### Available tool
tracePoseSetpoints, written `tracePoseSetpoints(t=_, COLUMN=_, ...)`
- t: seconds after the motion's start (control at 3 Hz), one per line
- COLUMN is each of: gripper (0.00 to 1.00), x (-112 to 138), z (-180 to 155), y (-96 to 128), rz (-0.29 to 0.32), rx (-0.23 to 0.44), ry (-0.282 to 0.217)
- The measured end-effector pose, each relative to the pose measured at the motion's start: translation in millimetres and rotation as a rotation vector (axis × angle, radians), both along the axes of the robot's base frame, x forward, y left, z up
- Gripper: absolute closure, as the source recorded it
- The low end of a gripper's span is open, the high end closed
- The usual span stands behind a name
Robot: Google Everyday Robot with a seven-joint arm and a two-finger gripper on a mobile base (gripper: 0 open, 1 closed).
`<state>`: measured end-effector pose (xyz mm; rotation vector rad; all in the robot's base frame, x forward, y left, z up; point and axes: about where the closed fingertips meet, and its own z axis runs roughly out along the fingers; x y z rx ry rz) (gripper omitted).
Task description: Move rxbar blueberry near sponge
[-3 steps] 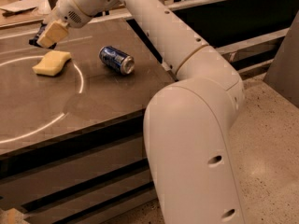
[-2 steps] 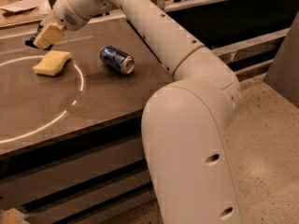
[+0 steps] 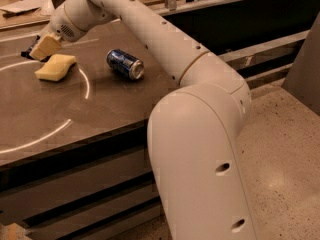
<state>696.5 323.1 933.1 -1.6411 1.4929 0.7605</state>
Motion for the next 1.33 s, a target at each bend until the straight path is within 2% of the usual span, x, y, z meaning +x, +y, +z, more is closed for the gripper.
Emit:
tracePoseSetpoints(t=0.33, gripper=0.13, x=-1.9, z=-10.3, y=8.7, rz=-0.005, rx=-0.001, ry=0.015)
tracePoseSetpoints(t=0.67, gripper=0.0, x=1.3, z=-13.1, y=10.3, rz=-0.031, rx=-0.018, ry=0.011)
tracePoseSetpoints(t=1.0, gripper=0.0, x=8.0, z=-11.7, y=0.2, rz=-0.068, rx=-0.031, ry=0.017)
tracePoseSetpoints(t=1.33, gripper=0.0, x=13.3, z=-6.9, y=-22.5, rz=-0.114, rx=-0.037, ry=0.018)
